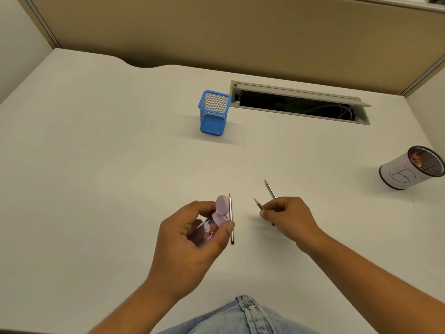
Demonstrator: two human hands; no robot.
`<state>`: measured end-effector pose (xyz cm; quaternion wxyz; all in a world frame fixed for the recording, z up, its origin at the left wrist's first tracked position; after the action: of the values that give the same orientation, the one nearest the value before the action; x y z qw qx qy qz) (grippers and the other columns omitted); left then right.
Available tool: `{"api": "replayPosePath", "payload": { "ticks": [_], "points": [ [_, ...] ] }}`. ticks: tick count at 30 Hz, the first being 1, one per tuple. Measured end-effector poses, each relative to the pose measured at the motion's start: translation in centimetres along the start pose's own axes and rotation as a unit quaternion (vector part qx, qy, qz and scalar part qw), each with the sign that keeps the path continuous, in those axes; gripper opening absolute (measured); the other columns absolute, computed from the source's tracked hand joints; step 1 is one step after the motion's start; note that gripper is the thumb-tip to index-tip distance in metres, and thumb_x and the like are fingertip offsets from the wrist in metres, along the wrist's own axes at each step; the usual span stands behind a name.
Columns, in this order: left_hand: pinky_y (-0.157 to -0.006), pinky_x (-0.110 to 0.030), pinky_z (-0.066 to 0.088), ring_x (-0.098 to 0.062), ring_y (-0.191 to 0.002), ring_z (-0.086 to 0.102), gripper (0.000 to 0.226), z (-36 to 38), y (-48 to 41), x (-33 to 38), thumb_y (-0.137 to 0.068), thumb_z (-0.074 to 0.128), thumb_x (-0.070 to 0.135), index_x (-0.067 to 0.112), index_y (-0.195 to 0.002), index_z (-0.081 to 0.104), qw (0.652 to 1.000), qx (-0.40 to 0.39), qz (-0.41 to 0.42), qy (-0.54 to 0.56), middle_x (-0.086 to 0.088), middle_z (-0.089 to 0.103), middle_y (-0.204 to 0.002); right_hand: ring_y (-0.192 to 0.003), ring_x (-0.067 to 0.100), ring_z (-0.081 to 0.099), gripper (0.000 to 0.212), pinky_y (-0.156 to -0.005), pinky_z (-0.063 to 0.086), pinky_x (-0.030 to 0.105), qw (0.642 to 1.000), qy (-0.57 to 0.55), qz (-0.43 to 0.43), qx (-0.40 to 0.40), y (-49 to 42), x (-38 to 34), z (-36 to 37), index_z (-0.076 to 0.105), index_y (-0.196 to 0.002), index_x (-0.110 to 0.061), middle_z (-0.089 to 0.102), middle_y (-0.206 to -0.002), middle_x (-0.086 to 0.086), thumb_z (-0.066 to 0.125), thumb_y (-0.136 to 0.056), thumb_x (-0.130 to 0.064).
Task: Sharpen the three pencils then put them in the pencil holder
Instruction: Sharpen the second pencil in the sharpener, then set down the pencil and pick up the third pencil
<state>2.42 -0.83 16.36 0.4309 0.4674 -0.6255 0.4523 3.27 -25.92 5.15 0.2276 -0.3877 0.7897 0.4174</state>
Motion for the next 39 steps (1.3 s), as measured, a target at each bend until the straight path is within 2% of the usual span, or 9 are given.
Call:
{"api": "replayPosePath", "payload": {
  "ticks": [3, 5, 11, 22, 27, 30, 34, 36, 39],
  "points": [
    [-0.049, -0.021, 0.05, -0.014, -0.058, 0.062, 0.015, 0.0, 0.1, -0.1, -0.081, 0.07, 0.043, 0.037, -0.095, 0.07, 1.0, -0.003, -0.003, -0.001, 0.013, 0.074, -0.085, -0.073, 0.016, 0.071, 0.004, -0.067, 0.054, 0.029, 0.993, 0.11, -0.023, 0.031, -1.4, -0.1, 0.1, 0.076, -0.081, -0.028, 0.073, -0.074, -0.009, 0.074, -0.078, -0.029],
    [-0.049, -0.015, 0.049, -0.012, -0.06, 0.064, 0.015, 0.0, 0.2, -0.3, -0.081, 0.07, 0.043, 0.039, -0.095, 0.07, 1.0, -0.003, -0.007, 0.0, 0.015, 0.074, -0.085, -0.075, 0.017, 0.07, 0.006, -0.067, 0.055, 0.029, 0.984, 0.166, -0.037, 0.05, -2.0, -0.6, 0.1, 0.075, -0.083, -0.029, 0.075, -0.078, -0.008, 0.071, -0.079, -0.031],
    [-0.053, -0.011, 0.05, -0.017, -0.06, 0.064, 0.014, 0.1, 0.6, -1.4, -0.08, 0.07, 0.042, 0.038, -0.093, 0.07, 0.999, 0.008, -0.032, 0.007, 0.013, 0.075, -0.084, -0.08, 0.025, 0.068, 0.011, -0.067, 0.055, 0.03, 0.961, 0.259, -0.05, 0.077, -2.8, -1.4, 0.4, 0.075, -0.083, -0.028, 0.074, -0.084, -0.003, 0.064, -0.08, -0.029],
    [-0.056, -0.034, 0.054, -0.026, -0.055, 0.059, 0.019, 0.2, 0.8, -3.3, -0.078, 0.07, 0.048, 0.036, -0.093, 0.071, 0.999, 0.014, -0.051, -0.002, 0.002, 0.073, -0.08, -0.075, 0.022, 0.07, 0.004, -0.067, 0.057, 0.03, 0.976, 0.211, -0.032, 0.05, -3.9, -1.5, 1.3, 0.07, -0.073, -0.021, 0.075, -0.075, 0.001, 0.073, -0.075, -0.024],
    [-0.054, -0.021, 0.052, -0.019, -0.055, 0.06, 0.018, 0.4, 0.6, -3.2, -0.079, 0.069, 0.048, 0.036, -0.093, 0.071, 0.999, 0.01, -0.052, -0.007, 0.009, 0.074, -0.083, -0.075, 0.021, 0.07, 0.017, -0.067, 0.056, 0.029, 0.979, 0.199, -0.029, 0.039, -4.2, -1.2, 1.6, 0.061, -0.064, -0.026, 0.074, -0.075, 0.0, 0.076, -0.072, -0.027],
    [-0.053, -0.023, 0.051, -0.019, -0.054, 0.057, 0.019, 0.5, 0.5, -3.3, -0.078, 0.069, 0.047, 0.035, -0.093, 0.071, 0.998, 0.008, -0.056, 0.001, 0.006, 0.074, -0.082, -0.068, 0.016, 0.069, 0.019, -0.058, 0.051, 0.025, 0.98, 0.194, -0.023, 0.034, -4.3, -1.0, 1.4, 0.062, -0.061, -0.023, 0.072, -0.063, -0.005, 0.077, -0.071, -0.029],
    [-0.053, -0.015, 0.05, -0.017, -0.056, 0.06, 0.018, 0.6, 0.4, -3.1, -0.079, 0.069, 0.045, 0.036, -0.093, 0.071, 0.999, 0.002, -0.053, -0.007, 0.01, 0.074, -0.084, -0.06, 0.008, 0.061, 0.026, -0.05, 0.039, 0.022, 0.986, 0.146, -0.024, 0.071, -4.0, -1.3, 0.3, 0.061, -0.058, -0.022, 0.064, -0.057, -0.011, 0.073, -0.076, -0.037],
    [-0.055, -0.016, 0.052, -0.018, -0.058, 0.062, 0.018, 0.7, 0.4, -3.1, -0.079, 0.069, 0.046, 0.036, -0.094, 0.071, 0.998, 0.003, -0.054, -0.009, 0.01, 0.075, -0.085, -0.06, 0.007, 0.06, 0.026, -0.049, 0.038, 0.022, 0.987, 0.129, -0.037, 0.092, -3.5, -1.7, -0.1, 0.061, -0.061, -0.023, 0.064, -0.058, -0.012, 0.071, -0.078, -0.039],
    [-0.057, -0.021, 0.057, -0.022, -0.059, 0.062, 0.021, 0.5, 0.6, -3.1, -0.078, 0.07, 0.048, 0.037, -0.096, 0.071, 0.998, 0.009, -0.057, -0.006, 0.006, 0.074, -0.084, -0.067, 0.012, 0.065, 0.02, -0.057, 0.044, 0.023, 0.986, 0.138, -0.062, 0.072, -2.5, -2.1, 1.1, 0.063, -0.065, -0.023, 0.068, -0.064, -0.009, 0.069, -0.079, -0.036]
  ]
}}
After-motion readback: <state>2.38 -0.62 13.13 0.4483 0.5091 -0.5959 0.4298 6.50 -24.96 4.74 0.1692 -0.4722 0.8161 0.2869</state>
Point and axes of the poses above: each hand's wrist, its own y-axis away from the middle knuckle, its own z-axis out of the palm, x = y × z, the point moved 9 cm from there along -y, towards the middle knuckle
